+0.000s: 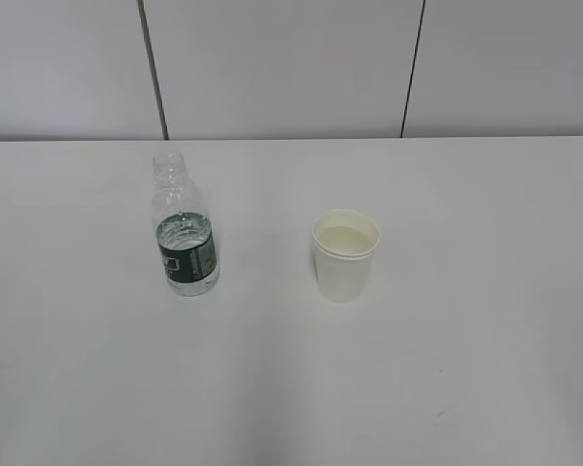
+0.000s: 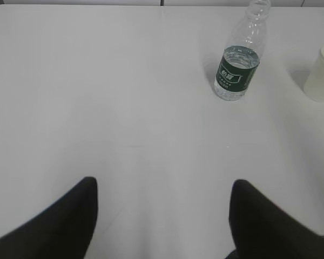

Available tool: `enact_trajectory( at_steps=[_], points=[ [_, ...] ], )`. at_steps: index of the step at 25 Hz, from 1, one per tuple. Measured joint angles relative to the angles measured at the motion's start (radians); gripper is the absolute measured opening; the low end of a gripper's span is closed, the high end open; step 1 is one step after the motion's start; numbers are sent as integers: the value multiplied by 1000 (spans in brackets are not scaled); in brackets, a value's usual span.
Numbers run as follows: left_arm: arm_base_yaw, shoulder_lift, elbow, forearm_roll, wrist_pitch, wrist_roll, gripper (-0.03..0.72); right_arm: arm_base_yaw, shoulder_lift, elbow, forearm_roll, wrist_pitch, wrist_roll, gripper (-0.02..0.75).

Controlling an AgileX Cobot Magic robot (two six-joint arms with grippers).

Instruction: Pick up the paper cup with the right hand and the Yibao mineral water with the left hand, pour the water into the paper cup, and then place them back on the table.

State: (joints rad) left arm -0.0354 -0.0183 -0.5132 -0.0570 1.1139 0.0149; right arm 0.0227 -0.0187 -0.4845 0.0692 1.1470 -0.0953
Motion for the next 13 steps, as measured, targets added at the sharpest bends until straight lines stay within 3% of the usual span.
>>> enact_trajectory(
  at_steps=[13],
  points=[
    [0, 0, 0, -2, 0, 0, 461, 0, 0, 0, 0, 0, 0, 487]
  ],
)
